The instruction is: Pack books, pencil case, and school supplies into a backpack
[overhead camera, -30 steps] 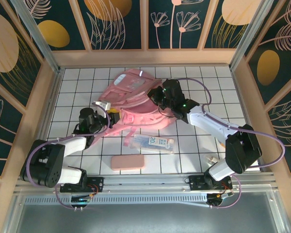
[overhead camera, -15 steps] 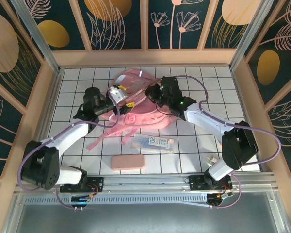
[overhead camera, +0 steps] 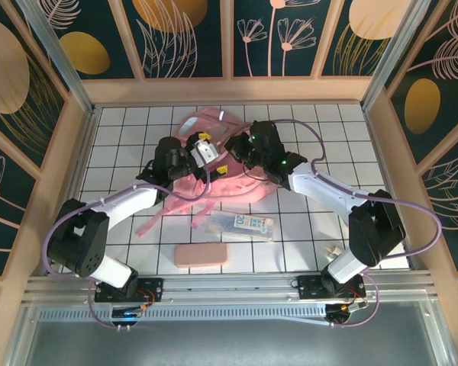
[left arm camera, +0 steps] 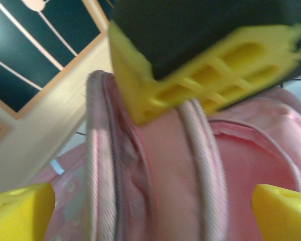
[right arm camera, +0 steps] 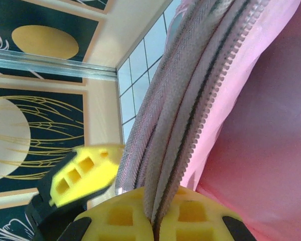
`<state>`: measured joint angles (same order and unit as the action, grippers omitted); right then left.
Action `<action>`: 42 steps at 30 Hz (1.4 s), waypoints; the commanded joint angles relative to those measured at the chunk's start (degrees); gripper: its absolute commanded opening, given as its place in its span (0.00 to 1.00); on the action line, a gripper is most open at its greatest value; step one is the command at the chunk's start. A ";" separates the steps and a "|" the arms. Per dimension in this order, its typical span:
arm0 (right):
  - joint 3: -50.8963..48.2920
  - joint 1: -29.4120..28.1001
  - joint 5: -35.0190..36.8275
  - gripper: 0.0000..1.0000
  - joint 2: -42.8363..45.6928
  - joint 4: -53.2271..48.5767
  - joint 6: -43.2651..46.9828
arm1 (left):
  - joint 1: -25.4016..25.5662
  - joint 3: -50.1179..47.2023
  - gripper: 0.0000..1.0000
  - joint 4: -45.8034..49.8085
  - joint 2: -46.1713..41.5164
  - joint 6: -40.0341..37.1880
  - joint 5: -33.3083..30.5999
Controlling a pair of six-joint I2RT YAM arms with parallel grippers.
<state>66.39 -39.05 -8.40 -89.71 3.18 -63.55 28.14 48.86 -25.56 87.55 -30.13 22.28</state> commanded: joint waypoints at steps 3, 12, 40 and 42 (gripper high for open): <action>1.80 -2.42 0.99 0.00 0.06 3.08 -0.70 | 1.04 4.94 0.66 -1.50 3.55 3.92 -6.89; -4.44 -2.03 8.89 0.60 7.13 -8.10 6.75 | 0.29 6.50 0.00 -2.81 4.07 6.94 -10.77; -18.58 -7.84 -1.78 0.93 8.00 -39.51 19.86 | -6.93 7.21 0.00 -14.99 0.96 0.64 6.37; -15.21 -11.87 -2.63 0.96 8.25 -38.79 26.46 | -7.76 7.21 0.00 -15.21 0.91 1.62 8.84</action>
<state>46.52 -47.11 -6.79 -82.54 -35.55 -45.87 21.23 54.98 -31.46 92.05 -25.50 24.67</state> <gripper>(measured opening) 0.953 0.150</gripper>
